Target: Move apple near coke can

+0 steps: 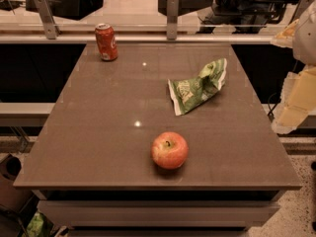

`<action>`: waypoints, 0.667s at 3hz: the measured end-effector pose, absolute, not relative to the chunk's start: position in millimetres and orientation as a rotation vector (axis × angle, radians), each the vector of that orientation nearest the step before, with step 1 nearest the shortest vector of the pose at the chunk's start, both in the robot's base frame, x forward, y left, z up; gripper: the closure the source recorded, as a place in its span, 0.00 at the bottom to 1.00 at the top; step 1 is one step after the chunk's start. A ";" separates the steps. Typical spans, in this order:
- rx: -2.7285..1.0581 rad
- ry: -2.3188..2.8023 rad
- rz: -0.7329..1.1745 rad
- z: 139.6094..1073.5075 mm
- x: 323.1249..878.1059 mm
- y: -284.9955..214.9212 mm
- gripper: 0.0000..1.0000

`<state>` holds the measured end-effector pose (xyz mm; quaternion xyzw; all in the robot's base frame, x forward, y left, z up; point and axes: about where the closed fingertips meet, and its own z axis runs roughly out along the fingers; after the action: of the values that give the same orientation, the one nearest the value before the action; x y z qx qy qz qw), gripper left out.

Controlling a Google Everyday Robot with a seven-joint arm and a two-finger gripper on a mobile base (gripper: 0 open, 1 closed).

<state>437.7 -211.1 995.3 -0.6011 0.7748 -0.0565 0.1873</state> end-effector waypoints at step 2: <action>-1.687 2.168 -0.141 995.2 437.9 -209.3 0.00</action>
Offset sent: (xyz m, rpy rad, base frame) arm 0.0010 0.0024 -0.0052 0.0428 0.0082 0.0131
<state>437.9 -209.3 995.2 -0.6016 0.7732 -0.0501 0.1944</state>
